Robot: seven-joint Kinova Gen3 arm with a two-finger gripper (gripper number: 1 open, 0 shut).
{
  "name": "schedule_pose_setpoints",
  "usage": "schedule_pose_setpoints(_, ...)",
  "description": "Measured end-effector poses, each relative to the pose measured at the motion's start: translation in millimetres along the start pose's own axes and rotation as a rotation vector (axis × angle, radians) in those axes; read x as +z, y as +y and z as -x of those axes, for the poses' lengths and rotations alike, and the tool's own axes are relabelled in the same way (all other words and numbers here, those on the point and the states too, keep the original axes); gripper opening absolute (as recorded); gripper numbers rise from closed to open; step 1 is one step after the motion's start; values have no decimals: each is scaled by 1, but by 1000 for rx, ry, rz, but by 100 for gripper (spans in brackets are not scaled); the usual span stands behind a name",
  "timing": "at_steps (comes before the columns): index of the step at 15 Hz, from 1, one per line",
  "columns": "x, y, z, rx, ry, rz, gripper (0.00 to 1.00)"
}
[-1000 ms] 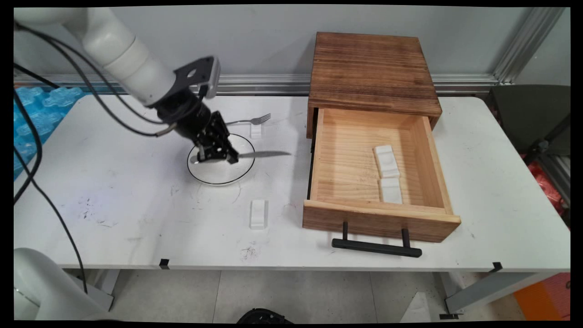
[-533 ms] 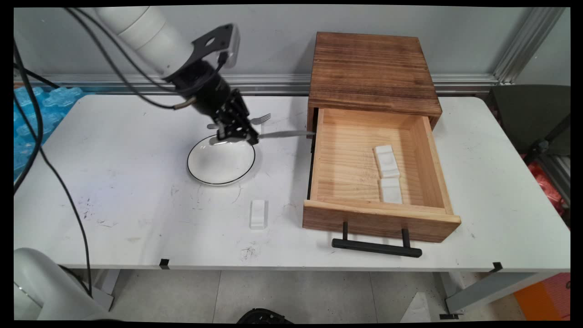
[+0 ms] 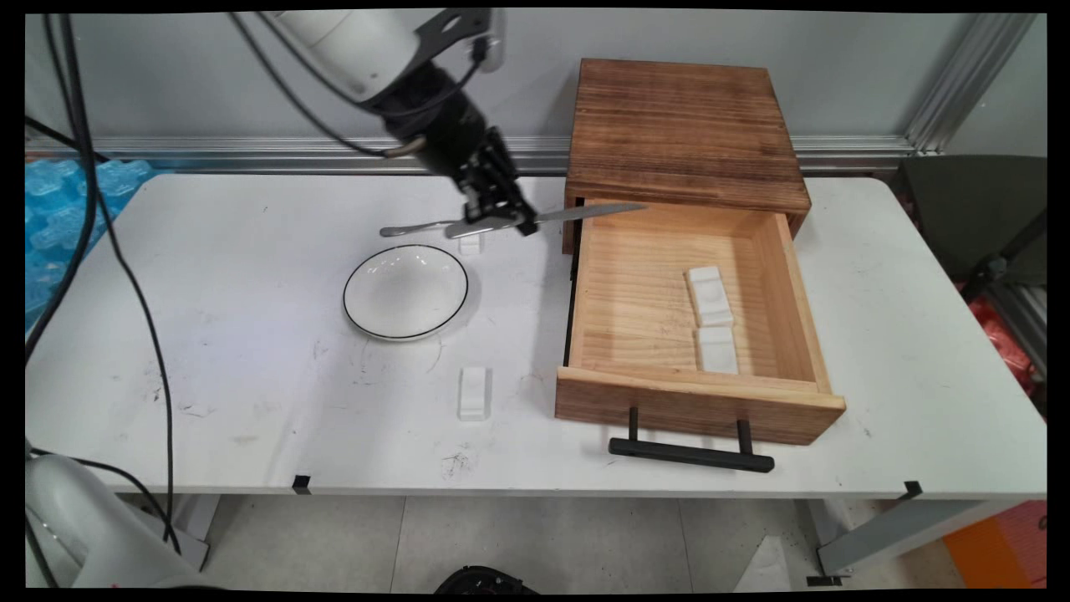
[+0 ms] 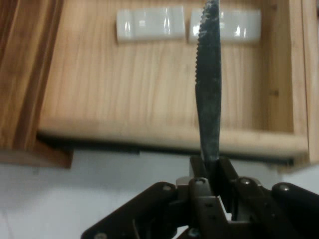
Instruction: Place the picked object into the drawer
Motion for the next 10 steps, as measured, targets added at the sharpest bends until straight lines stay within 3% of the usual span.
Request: schedule_pose_setpoints(10,51,7,-60,13,61,-2,0)
